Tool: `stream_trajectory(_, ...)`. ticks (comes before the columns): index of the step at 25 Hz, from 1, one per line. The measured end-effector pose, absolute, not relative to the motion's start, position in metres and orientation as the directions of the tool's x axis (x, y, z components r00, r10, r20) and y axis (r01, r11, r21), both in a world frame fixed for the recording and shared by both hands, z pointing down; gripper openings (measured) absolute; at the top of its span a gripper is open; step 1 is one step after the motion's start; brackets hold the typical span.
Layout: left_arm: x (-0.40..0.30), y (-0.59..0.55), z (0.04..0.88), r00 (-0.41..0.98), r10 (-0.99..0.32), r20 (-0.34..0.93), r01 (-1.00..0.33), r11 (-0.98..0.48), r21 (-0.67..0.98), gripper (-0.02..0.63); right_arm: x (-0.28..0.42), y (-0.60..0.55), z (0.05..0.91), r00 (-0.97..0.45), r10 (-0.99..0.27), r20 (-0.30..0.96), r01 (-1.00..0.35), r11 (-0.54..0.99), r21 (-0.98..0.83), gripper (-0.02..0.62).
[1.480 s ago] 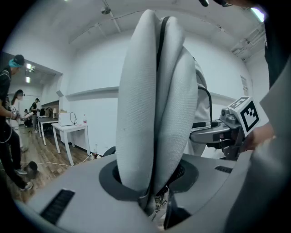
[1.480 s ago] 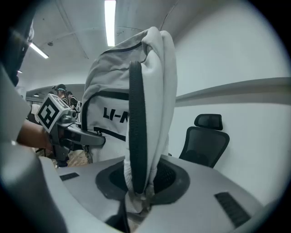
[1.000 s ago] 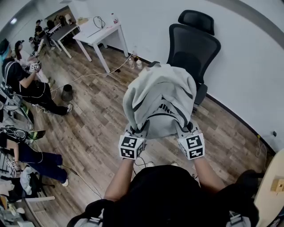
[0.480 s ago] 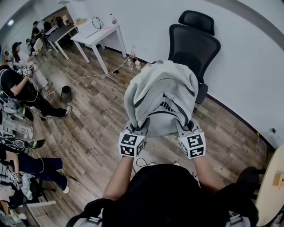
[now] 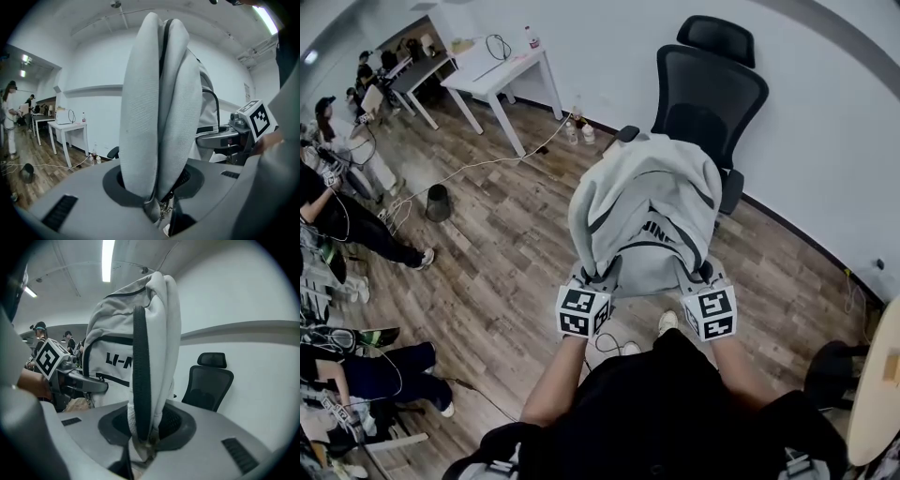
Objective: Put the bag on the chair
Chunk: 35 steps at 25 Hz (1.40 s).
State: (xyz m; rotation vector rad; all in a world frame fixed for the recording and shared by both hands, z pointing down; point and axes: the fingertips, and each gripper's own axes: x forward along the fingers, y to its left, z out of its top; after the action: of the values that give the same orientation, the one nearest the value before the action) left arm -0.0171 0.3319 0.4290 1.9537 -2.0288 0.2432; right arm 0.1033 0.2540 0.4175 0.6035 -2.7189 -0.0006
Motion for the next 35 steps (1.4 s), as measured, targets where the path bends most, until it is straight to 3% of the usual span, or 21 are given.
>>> stream_trajectory(35, -0.127, 0.133, 0.440, -0.082, -0.915, 0.395, -0.990, 0.121, 0.074, 0.126, -0.016, 0.045, 0.436, -0.894, -0.289, 0.342, -0.298, 0.954, 0.026, 0.101)
